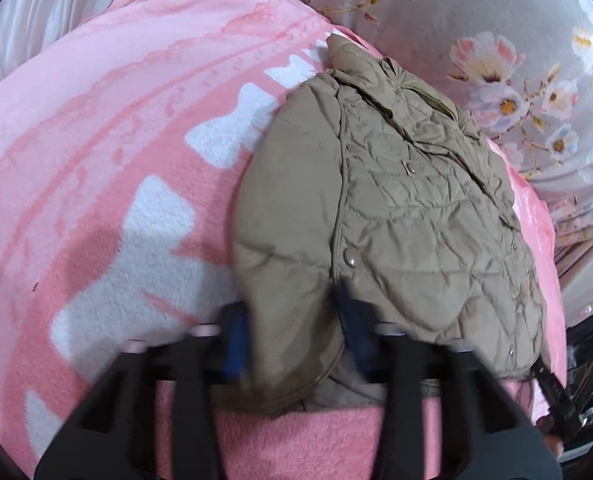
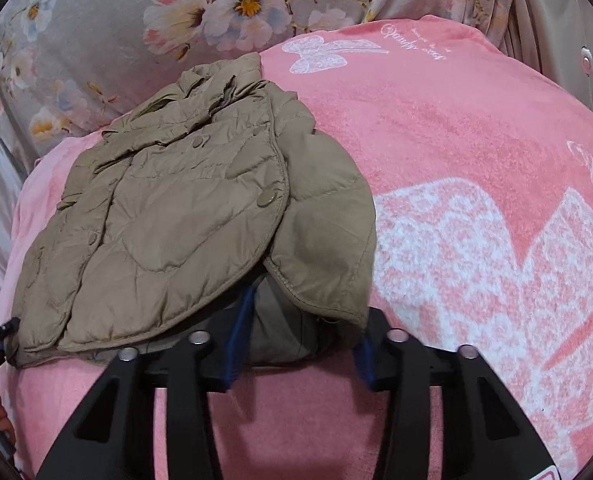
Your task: Fold large clothes
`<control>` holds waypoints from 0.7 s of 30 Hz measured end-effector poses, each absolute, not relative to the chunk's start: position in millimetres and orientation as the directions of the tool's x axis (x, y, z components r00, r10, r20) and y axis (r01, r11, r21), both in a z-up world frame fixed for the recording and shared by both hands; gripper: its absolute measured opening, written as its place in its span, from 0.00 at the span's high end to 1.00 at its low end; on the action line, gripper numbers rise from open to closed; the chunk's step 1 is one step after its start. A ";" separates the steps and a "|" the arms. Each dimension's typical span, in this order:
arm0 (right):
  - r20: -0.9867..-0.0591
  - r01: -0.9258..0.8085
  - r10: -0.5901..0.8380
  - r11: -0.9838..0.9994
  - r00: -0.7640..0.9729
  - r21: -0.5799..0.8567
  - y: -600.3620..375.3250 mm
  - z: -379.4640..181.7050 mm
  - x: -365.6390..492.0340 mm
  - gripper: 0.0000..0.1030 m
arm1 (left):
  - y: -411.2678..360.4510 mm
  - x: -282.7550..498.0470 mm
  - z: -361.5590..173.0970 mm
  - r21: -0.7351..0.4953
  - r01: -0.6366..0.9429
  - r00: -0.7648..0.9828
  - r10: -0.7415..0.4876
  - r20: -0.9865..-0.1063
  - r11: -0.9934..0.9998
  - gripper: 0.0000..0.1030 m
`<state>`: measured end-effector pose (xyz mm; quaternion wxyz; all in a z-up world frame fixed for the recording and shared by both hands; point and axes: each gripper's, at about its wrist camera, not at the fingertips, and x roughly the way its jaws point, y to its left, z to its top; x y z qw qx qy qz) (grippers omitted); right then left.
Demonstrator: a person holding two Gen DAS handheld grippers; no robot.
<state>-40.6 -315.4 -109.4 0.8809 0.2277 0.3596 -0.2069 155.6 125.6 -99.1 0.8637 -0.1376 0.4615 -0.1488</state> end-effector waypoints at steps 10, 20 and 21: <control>-0.669 0.505 -0.200 0.810 0.716 0.297 -307.5 -78.0 -82.7 0.97 | 135.4 127.1 -57.9 -0.400 0.183 0.565 -0.429 -0.705 0.898 0.98; -0.499 0.415 -0.215 0.845 0.840 0.336 -278.5 -10.0 -175.7 0.97 | 169.4 55.2 14.7 -0.421 0.260 0.616 -0.485 -0.621 0.869 0.98; -0.466 0.405 -0.223 0.850 0.856 0.337 -274.8 0.7 -187.2 0.97 | 173.3 45.5 24.5 -0.426 0.269 0.626 -0.493 -0.604 0.864 0.98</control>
